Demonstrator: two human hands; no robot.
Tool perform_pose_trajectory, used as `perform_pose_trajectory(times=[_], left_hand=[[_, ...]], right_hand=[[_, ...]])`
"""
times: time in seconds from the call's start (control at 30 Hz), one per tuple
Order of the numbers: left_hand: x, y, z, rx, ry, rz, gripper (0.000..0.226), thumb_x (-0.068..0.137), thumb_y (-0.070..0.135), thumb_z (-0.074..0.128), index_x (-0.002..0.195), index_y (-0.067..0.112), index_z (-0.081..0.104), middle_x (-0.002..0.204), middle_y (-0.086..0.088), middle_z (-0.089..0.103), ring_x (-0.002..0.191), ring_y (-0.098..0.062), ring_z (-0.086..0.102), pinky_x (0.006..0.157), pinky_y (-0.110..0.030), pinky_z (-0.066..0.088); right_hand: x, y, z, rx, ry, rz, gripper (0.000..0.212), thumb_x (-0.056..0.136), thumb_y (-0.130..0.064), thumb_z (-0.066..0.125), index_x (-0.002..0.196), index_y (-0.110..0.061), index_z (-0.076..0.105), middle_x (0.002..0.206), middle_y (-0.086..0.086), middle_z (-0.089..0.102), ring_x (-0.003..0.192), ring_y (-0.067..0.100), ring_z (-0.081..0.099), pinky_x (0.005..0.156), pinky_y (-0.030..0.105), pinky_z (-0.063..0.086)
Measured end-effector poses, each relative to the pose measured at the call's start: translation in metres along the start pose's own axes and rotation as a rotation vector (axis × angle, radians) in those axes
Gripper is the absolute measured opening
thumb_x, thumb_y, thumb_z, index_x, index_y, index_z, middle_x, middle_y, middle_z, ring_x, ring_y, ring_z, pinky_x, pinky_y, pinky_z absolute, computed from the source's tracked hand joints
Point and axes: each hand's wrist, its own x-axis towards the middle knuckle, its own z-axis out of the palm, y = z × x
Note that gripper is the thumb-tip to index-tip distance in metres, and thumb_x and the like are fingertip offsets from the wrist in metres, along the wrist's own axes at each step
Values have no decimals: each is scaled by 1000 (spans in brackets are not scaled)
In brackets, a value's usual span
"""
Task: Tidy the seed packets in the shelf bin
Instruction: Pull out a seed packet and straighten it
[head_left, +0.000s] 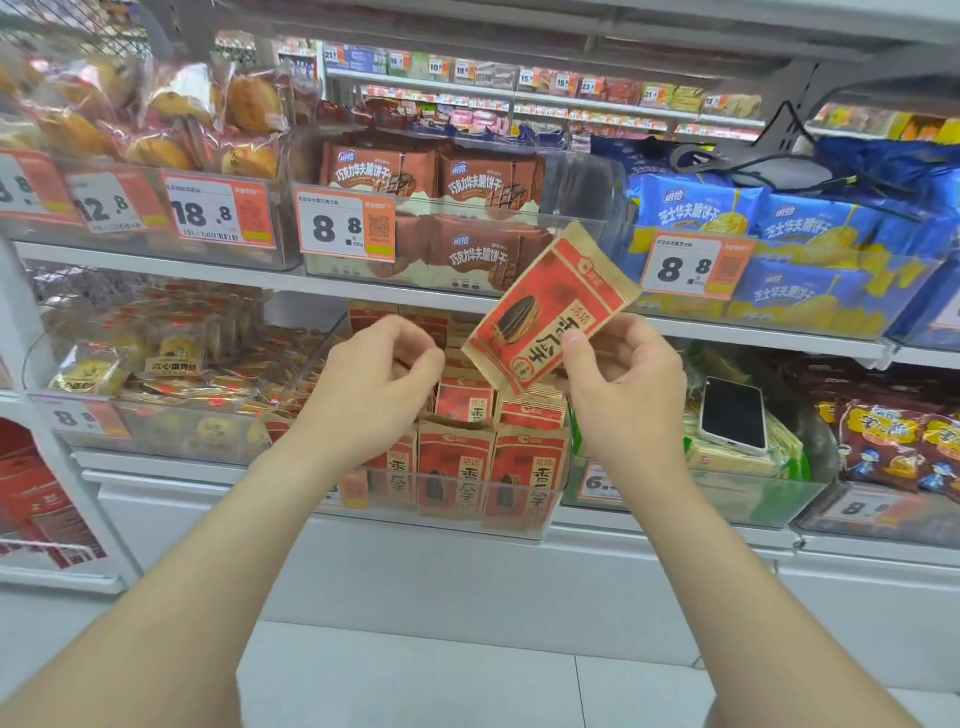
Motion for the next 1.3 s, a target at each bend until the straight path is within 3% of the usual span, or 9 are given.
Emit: perform_pose_trajectory(times=[0.13,0.37,0.47,0.63,0.77,0.9,1.03,1.17,1.3], left_hand=[[10,-22,3,367,-316,102,33,103,62,55,120,39,73,119,21,72,119,-15,63,110,-51,44],[27,-43,23,563,-574,173,29,109,52,52,128,40,69,90,17,64,109,-27,59,102,-54,44],[29,-48,25,595,-553,215,21,110,44,54,122,37,70,103,14,72,112,-26,59,98,-52,49],[32,-50,32,563,-504,194,39,109,37,61,71,33,53,71,10,57,83,-24,50,79,-43,43],[34,-56,32,530,-523,190,26,108,39,62,86,25,64,79,7,67,85,-22,54,86,-45,52],[33,-62,30,508,-530,211,21,106,46,61,102,32,76,85,11,74,86,-18,68,83,-47,59],[30,-58,28,517,-480,234,25,105,46,63,94,26,74,79,9,71,78,-14,65,76,-43,59],[28,-51,23,508,-450,198,25,101,47,70,113,27,79,86,13,69,78,-7,61,76,-36,55],[27,-46,16,477,-248,159,38,81,51,88,106,33,64,102,15,63,85,-12,65,80,-37,57]], right_hand=[[2,-1,12,-227,-65,-48,7,89,-30,75,87,-28,69,83,-21,74,80,7,73,89,49,60],[14,8,36,-336,-156,-8,20,77,-38,73,79,-20,64,72,-8,71,87,23,68,87,45,56],[21,16,41,-426,-266,-16,24,78,-36,72,75,-14,64,67,-2,69,76,18,65,75,35,55],[24,27,54,-689,-456,-78,39,84,-38,63,56,-12,58,50,5,58,52,25,55,57,42,58],[30,35,60,-760,-540,-132,16,91,-22,61,82,-25,74,67,-6,68,72,23,65,91,48,56],[32,30,64,-813,-500,-245,35,100,-17,52,124,-35,72,108,-10,77,111,27,66,109,52,39],[29,25,69,-924,-569,-310,35,97,-20,46,118,-34,71,101,-6,74,109,30,61,104,50,35],[23,31,75,-982,-766,-151,40,106,-30,35,119,-35,73,95,-8,59,115,32,45,102,50,27],[21,30,77,-1042,-808,-78,44,104,-34,35,71,-28,63,77,-3,51,103,29,36,96,49,26]])
